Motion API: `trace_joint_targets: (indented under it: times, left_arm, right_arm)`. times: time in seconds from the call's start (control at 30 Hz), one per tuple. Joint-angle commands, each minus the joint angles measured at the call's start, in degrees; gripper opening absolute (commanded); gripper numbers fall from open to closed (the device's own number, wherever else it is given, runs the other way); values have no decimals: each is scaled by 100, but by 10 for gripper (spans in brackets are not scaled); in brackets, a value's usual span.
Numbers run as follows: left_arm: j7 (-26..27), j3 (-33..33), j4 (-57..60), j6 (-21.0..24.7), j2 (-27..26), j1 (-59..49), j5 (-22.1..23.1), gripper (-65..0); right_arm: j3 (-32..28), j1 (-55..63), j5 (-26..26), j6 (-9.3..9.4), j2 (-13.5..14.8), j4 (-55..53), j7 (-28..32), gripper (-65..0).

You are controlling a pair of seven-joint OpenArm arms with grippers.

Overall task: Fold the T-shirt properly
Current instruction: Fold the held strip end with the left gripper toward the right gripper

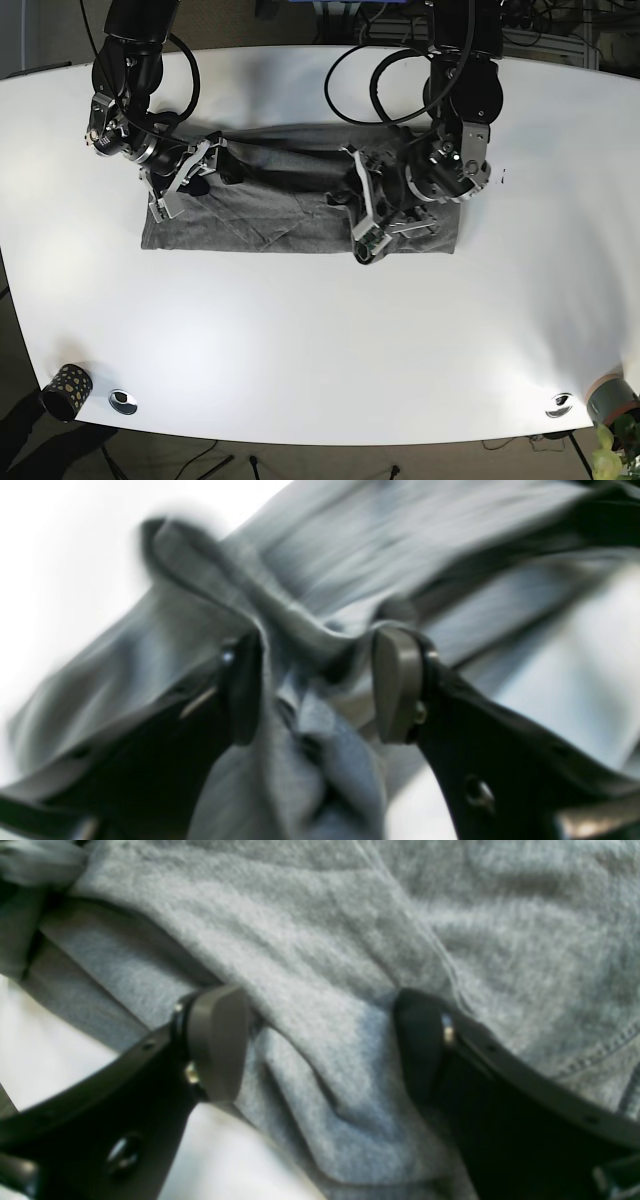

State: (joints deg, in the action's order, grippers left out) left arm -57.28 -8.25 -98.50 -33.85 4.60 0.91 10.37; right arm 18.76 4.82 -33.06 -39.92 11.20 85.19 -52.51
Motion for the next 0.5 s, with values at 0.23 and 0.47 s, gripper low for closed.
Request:
trace_joint_targets:
  times: [0.23, 0.47]
  left_arm:
    - [79, -419, -774, -4, 195, 98, 57, -318]
    - [79, 469, -810, -4, 81, 90, 49, -318]
  right_arm:
    - [27, -143, -48, -8, 45, 101, -2, -206]
    - [168, -231, -48, -8, 45, 734, -230, -206]
